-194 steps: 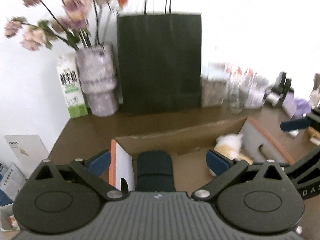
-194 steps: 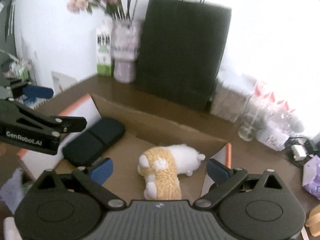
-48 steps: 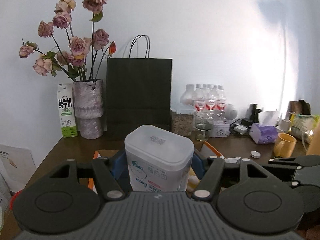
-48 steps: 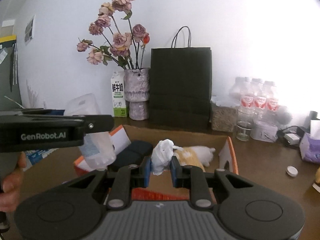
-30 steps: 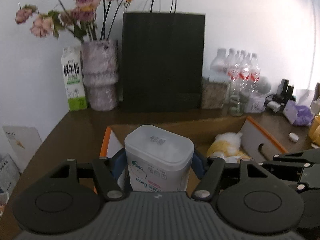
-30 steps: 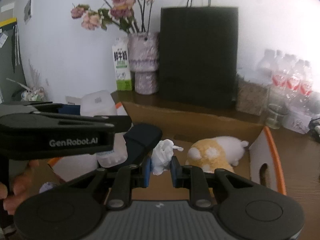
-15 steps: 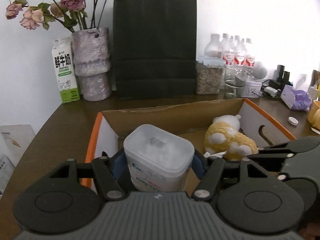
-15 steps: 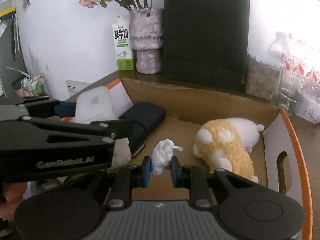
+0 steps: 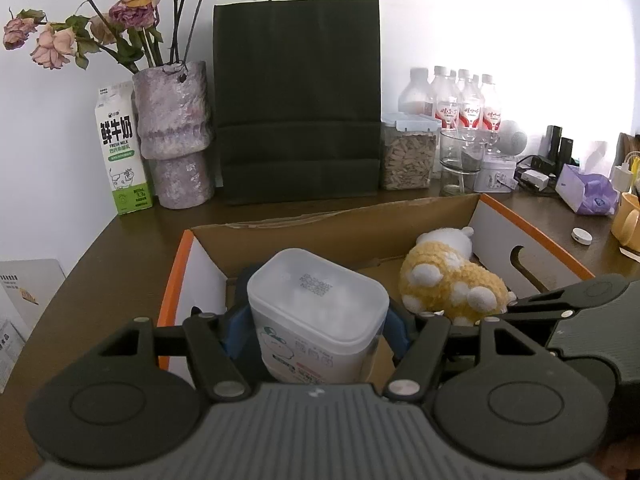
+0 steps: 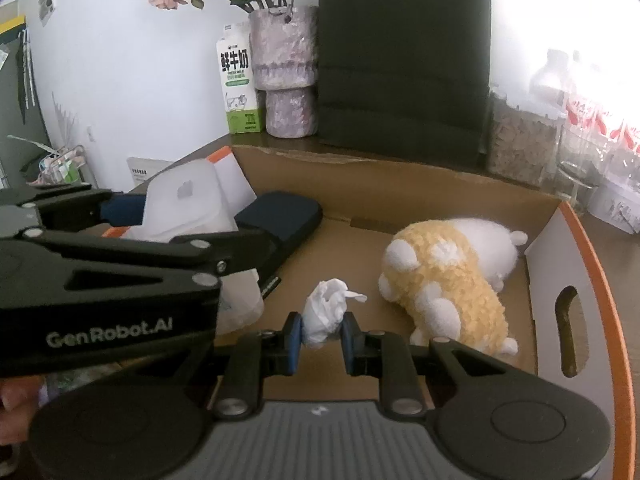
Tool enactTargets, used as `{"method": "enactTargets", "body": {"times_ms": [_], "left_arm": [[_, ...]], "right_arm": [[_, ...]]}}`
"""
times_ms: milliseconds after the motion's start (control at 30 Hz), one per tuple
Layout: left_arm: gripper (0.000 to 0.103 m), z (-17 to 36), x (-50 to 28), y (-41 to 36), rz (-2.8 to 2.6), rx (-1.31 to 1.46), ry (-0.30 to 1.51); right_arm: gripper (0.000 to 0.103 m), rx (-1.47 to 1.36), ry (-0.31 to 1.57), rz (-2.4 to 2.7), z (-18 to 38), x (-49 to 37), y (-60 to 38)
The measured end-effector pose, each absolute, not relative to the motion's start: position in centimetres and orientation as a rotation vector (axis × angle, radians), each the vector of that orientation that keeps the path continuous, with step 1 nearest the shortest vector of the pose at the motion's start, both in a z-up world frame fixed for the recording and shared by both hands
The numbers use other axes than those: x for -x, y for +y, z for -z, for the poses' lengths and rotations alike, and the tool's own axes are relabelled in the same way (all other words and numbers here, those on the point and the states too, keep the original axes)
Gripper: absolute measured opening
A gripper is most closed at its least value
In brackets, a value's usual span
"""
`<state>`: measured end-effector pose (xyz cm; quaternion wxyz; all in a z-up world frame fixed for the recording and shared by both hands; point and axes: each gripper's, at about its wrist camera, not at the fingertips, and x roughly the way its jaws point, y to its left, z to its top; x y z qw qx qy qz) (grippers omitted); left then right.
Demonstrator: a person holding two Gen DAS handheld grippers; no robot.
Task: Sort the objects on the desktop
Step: 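Carry tissue and container into cardboard box and open both tools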
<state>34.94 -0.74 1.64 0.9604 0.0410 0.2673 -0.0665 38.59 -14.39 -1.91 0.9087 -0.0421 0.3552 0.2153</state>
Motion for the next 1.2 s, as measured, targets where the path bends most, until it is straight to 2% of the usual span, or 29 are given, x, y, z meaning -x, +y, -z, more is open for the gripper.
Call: {"method": "enactTargets", "body": {"times_ms": [667,800,900,967,1067,1133,1200], "left_arm": [[0.068,-1.9,-34.6,0.4,0.065,-0.080,0.634],[0.074,-1.8,-34.8,0.6,0.053,-0.064,0.644],[0.087,-2.3,-34.4,0.7,0.036,-0.068,0.618],[0.094,-2.9,-34.0,0.6,0.033,-0.071,0.596],[0.103,-4.1,-33.0,0.3,0.030,-0.078,0.545],[0.103,-5.0,-32.2,0.0,0.027,-0.080,0.506],[0.103,-5.9,-31.2,-0.1,0.020,-0.075,0.466]], "right_arm": [[0.023,0.067,0.739,-0.438,2.3,-38.4,-14.9],[0.024,0.058,0.738,-0.431,2.2,-38.5,-15.2],[0.042,0.046,0.725,-0.432,1.8,-38.2,-15.5],[0.065,0.050,0.709,-0.430,1.2,-37.9,-15.7],[0.083,0.060,0.674,-0.424,0.1,-37.1,-16.0],[0.092,0.055,0.650,-0.418,-0.8,-36.6,-16.3],[0.095,0.056,0.630,-0.412,-1.7,-35.9,-16.7]]}}
